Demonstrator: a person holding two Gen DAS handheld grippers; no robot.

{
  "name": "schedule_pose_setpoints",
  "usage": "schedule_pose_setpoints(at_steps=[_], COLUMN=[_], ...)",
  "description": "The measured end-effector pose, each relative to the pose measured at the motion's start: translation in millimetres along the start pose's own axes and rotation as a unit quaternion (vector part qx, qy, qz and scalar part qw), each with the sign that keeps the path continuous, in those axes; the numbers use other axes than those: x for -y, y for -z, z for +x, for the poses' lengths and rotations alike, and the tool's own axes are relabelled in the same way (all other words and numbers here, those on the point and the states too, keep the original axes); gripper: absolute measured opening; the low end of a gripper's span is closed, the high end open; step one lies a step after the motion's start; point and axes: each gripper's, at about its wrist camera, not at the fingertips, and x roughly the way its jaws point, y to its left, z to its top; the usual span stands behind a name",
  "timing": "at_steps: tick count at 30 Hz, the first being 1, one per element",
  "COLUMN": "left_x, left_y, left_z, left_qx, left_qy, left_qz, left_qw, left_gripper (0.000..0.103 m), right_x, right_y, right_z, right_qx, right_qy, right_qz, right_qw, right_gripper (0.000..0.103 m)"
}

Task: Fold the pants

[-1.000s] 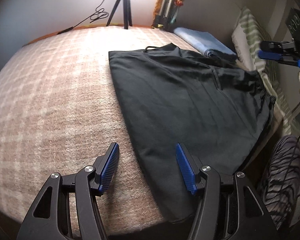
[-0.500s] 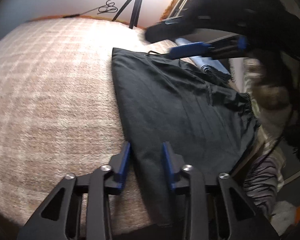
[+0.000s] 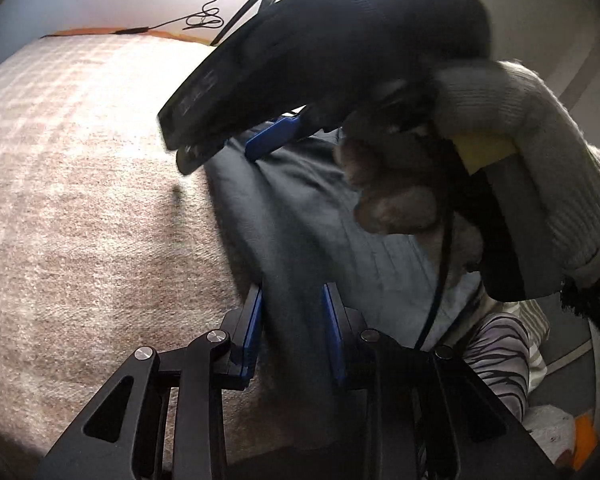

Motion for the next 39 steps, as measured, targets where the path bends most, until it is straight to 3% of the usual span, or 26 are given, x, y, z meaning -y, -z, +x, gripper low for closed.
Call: schedule_pose_setpoints(at_steps=[6,9,11,13,14,15,19,21,23,24,27,29,31,39], left_x=[11,12,15,19,20,18,4,-3,-7,-8,-3,1,11,28], left_y=[0,0,1,2,2,0,2,3,0,0,-1,-3,-3,-7], left_z=[-1,0,0,-1,-1,2,10,10,14,18,18,15,14,19], left_qx=[0.005,0.004,0.006,0.009,0.010,0.012,-0.003,0.000,-0.012,-0.018,-0.009,-0.001,0.007,0.013], left_qy=[-0.010,-0.022,-0.031,-0.042,-0.046,-0.051,-0.035,-0.015,0.009,0.017,0.012,0.014,0.007,-0.002], left_qz=[0.019,0.023,0.028,0.031,0.030,0.027,-0.005,-0.019,-0.030,-0.035,-0.024,-0.014,0.003,0.026], left_qw=[0.9997,0.9995,0.9991,0.9986,0.9984,0.9983,0.9994,0.9997,0.9994,0.9991,0.9996,0.9998,0.9999,0.9996], left_gripper=[0.026,0.026,0.030,0.038,0.052,0.057,0.058,0.051,0.019,0.015,0.012,0.012,0.011,0.010], right_x=[-9,-13,-13,-7,-3,1,24,34,43,46,41,36,35,15], right_y=[-2,0,1,3,4,6,11,13,19,21,16,16,3,-16], right_z=[7,5,3,1,-1,-4,-14,-19,-23,-25,-23,-22,-12,5], right_qx=[-0.005,0.008,0.013,0.017,0.021,0.029,0.051,0.056,0.058,0.058,0.043,0.036,0.030,-0.004], right_qy=[0.017,0.020,0.024,0.012,0.003,-0.009,-0.055,-0.070,-0.078,-0.080,-0.081,-0.076,-0.075,-0.022], right_qz=[-0.018,-0.049,-0.052,-0.043,-0.037,-0.028,0.009,0.022,0.028,0.030,0.032,0.033,0.031,0.000], right_qw=[1.000,0.999,0.998,0.999,0.999,0.999,0.997,0.996,0.995,0.995,0.995,0.996,0.996,1.000], right_gripper=[0.061,0.043,0.022,0.015,0.010,0.008,0.004,0.004,0.003,0.003,0.009,0.029,0.040,0.042])
